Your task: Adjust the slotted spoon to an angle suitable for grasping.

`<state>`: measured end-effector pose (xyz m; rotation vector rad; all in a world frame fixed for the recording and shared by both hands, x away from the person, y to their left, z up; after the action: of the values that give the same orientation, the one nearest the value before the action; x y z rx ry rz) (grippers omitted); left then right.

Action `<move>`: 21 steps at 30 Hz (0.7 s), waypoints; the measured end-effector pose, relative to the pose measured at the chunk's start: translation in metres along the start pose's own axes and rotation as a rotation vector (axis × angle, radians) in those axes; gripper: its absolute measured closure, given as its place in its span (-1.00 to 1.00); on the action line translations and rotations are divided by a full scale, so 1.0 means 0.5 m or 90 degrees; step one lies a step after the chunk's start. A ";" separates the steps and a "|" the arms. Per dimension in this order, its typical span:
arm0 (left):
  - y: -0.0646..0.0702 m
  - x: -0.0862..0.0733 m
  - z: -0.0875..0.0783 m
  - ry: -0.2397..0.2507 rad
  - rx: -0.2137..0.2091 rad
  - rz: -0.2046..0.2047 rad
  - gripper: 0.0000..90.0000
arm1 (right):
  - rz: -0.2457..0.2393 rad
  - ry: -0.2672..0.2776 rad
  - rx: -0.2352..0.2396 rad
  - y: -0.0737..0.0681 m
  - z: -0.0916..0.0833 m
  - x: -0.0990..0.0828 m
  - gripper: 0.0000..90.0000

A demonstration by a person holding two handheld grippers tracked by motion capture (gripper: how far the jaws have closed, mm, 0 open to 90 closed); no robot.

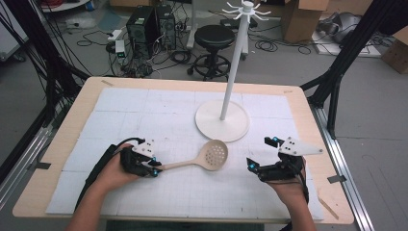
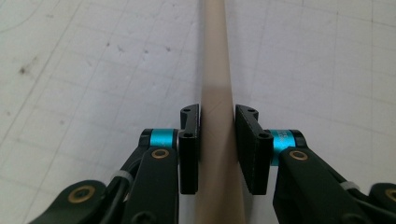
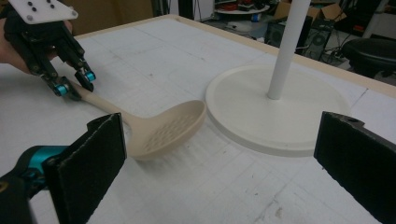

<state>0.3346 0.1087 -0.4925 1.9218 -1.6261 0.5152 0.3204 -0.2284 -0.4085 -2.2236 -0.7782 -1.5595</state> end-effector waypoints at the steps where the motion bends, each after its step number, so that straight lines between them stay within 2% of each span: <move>1: -0.001 0.006 0.005 0.001 -0.002 0.005 0.59 | -0.004 -0.001 0.001 -0.002 0.003 0.000 -0.98; 8: -0.003 0.055 0.045 0.010 -0.018 0.026 0.59 | -0.003 0.000 0.004 -0.005 0.002 0.002 -0.98; 12: 0.000 0.085 0.069 0.001 -0.026 0.053 0.59 | -0.002 0.002 0.002 -0.002 0.000 0.002 -0.98; 16: 0.006 0.114 0.094 0.007 -0.037 0.076 0.59 | -0.001 0.002 0.003 -0.002 0.000 0.002 -0.98; 19: 0.008 0.131 0.109 0.014 -0.042 0.086 0.59 | -0.002 0.002 0.002 -0.003 0.001 0.003 -0.98; 21: 0.010 0.138 0.115 0.008 -0.043 0.088 0.59 | -0.002 0.002 0.003 -0.004 0.001 0.003 -0.98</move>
<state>0.3391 0.0190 -0.4931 1.7628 -1.7546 0.5198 0.3201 -0.2263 -0.4075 -2.2173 -0.7838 -1.5605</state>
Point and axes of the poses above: each handheld gripper's, and its own axes: z roughly forward along the jaws, x roughly out of its top, y roughly to its right, the point moved 8 cm from there along z, roughly forward along the jaws, and after that the axes turned 11 degrees about -x, right-handed, at the moved point
